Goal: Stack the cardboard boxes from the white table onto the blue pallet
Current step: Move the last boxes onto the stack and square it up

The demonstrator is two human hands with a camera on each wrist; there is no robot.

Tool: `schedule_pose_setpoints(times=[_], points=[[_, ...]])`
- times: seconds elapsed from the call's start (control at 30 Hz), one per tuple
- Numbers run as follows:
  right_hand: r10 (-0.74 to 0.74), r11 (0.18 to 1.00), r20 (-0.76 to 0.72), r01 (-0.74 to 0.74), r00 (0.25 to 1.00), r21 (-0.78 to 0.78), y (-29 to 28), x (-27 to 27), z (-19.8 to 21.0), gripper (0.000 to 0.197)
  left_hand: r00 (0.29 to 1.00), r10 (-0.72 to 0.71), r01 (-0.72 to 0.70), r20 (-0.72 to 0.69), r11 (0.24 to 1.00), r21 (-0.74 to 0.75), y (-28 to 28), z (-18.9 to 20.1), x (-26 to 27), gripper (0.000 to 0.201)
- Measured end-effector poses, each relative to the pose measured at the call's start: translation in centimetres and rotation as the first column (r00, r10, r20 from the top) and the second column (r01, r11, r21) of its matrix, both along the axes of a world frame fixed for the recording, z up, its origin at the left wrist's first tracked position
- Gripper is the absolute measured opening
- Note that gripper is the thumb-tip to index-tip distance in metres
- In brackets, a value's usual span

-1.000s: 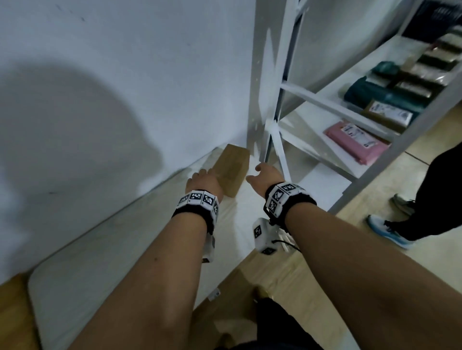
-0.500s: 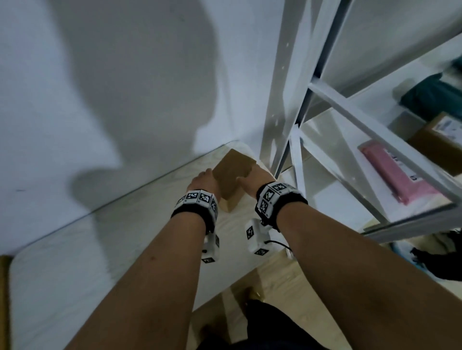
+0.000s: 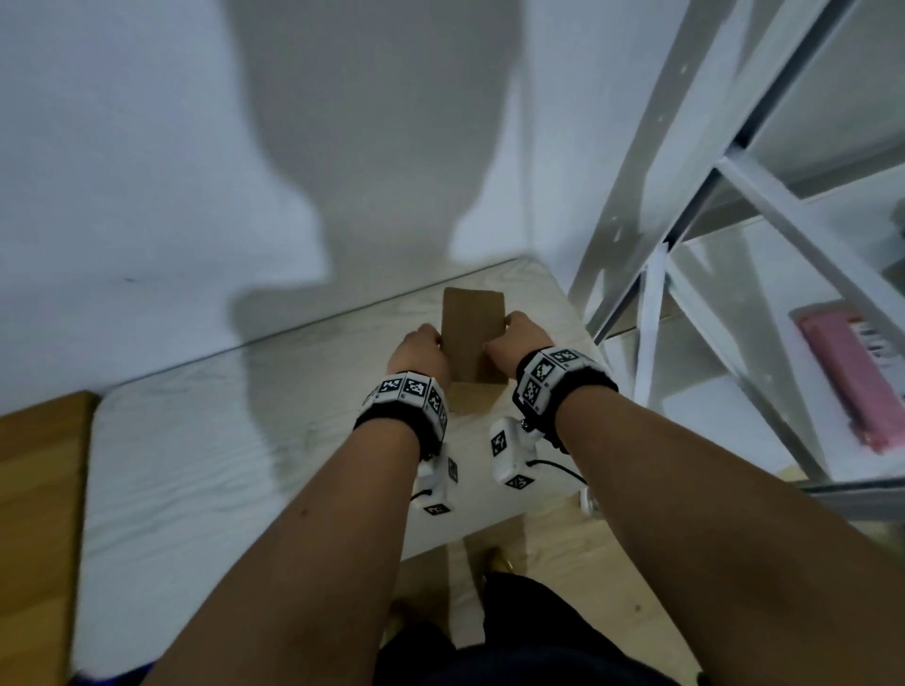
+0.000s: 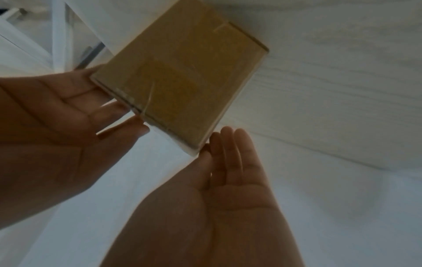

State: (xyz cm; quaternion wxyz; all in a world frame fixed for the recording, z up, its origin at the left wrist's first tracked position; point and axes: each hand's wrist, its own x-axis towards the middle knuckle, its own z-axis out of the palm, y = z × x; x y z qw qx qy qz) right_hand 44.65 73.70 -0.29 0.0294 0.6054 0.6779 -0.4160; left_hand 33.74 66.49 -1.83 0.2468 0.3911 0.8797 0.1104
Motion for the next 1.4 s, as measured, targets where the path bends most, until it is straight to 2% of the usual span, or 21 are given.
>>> schedule_pose_setpoints(times=[0.2, 0.4, 0.5, 0.6, 0.7, 0.83, 0.9, 0.97, 1.1, 1.2, 1.3, 1.4], points=[[0.064, 0.996, -0.057, -0.067, 0.996, -0.062, -4.1, -3.9, -0.5, 0.048, 0.993, 0.116, -0.114, -0.018, 0.990, 0.087, -5.2, 1.6, -3.2, 0.023], [0.034, 0.995, -0.080, -0.041, 0.996, -0.089, -6.7, -4.5, -2.2, 0.054, 0.986, 0.164, -0.165, 0.037, 0.986, 0.016, -9.5, -0.3, -4.2, 0.030], [0.016, 1.000, -0.081, -0.017, 0.997, -0.015, -6.4, -3.5, -1.9, 0.056, 0.972, 0.214, -0.213, 0.096, 0.977, -0.021, -9.9, -1.0, -3.7, 0.041], [0.030, 0.998, -0.036, -0.029, 0.999, 0.048, -5.5, -2.6, -1.9, 0.045, 0.968, 0.213, -0.206, 0.133, 0.976, -0.066, -9.5, -1.4, -2.6, 0.049], [0.066, 0.998, 0.014, -0.066, 0.998, 0.025, -4.8, -1.8, -2.0, 0.035, 0.964, 0.210, -0.203, 0.161, 0.978, -0.056, -8.6, -1.8, -1.1, 0.046], [0.057, 0.998, 0.003, -0.057, 0.998, -0.038, -4.0, -0.8, -2.4, 0.050, 0.959, 0.215, -0.212, 0.183, 0.977, -0.033, -7.6, -1.9, 0.2, 0.040], [0.062, 0.996, -0.006, -0.062, 0.998, -0.065, -3.7, -0.2, -2.7, 0.049, 0.956, 0.222, -0.218, 0.191, 0.975, -0.043, -7.4, -1.8, 0.7, 0.044], [0.098, 0.990, -0.021, -0.100, 0.995, -0.095, -3.7, 0.1, -2.8, 0.040, 0.956, 0.233, -0.228, 0.180, 0.972, -0.049, -7.2, -1.6, 0.8, 0.044], [0.247, 0.947, -0.030, -0.248, 0.969, -0.203, -4.4, -0.3, -2.7, 0.052, 0.957, 0.281, -0.283, 0.072, 0.959, 0.012, -7.3, -1.4, -0.2, 0.041], [0.381, 0.889, -0.058, -0.383, 0.923, -0.252, -5.1, -1.7, -2.4, 0.050, 0.951, 0.310, -0.310, 0.004, 0.949, 0.055, -8.0, -1.4, -1.6, 0.055], [0.468, 0.846, -0.091, -0.475, 0.879, -0.243, -5.7, -3.3, -2.1, 0.057, 0.966, 0.241, -0.242, -0.091, 0.970, 0.000, -9.0, -1.5, -2.7, 0.068], [0.535, 0.823, -0.086, -0.541, 0.841, -0.175, -6.4, -4.7, -2.1, 0.055, 0.986, 0.137, -0.146, -0.099, 0.985, -0.092, -9.7, -2.2, -3.3, 0.064]])
